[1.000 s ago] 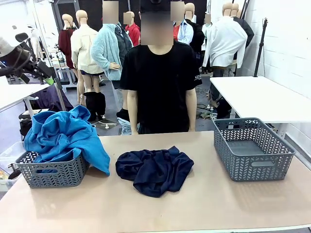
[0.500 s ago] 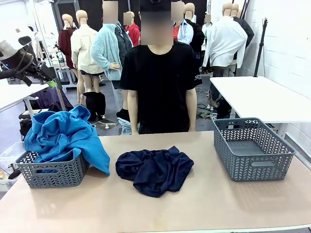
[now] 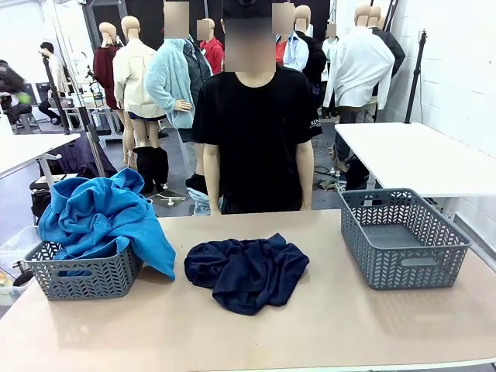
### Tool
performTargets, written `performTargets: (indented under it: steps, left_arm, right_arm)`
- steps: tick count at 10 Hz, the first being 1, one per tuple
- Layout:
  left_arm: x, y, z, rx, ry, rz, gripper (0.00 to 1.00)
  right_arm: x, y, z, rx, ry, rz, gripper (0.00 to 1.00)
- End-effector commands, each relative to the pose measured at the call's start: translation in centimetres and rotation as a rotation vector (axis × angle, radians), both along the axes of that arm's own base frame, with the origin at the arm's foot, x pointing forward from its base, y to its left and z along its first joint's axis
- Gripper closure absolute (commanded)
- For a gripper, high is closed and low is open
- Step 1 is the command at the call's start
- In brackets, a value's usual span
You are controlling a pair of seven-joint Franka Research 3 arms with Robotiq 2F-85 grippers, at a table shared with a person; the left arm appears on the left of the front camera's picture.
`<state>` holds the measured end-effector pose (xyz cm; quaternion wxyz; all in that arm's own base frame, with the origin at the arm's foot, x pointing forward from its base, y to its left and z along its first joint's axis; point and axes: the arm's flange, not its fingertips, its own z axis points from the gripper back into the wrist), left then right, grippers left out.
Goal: Sort the tops and bottoms.
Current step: Lift clothes from the center of the table with your right hand.
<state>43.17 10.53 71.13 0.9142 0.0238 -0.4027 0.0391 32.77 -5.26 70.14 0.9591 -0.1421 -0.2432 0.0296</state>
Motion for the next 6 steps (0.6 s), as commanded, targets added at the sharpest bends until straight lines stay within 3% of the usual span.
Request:
performTargets:
  steps: [1,3,4,6]
  left_arm:
    - [-1.0,4.7,-0.2,-0.108,-0.017,0.117,0.00]
    - [-2.0,8.6,-2.1,-0.159,0.011,0.195,0.00]
    - [-1.8,9.7,-3.7,-0.170,0.048,0.212,0.00]
    - [-3.2,11.5,-4.2,-0.204,0.027,0.229,0.00]
  right_arm:
    - [0.6,6.3,3.3,-0.093,-0.018,0.253,0.00]
    - [0.9,14.1,3.7,-0.134,0.086,0.523,0.00]
    - [1.8,17.7,2.5,-0.167,0.160,0.618,0.00]
    - [4.1,23.6,-1.4,-0.144,0.222,0.722,0.00]
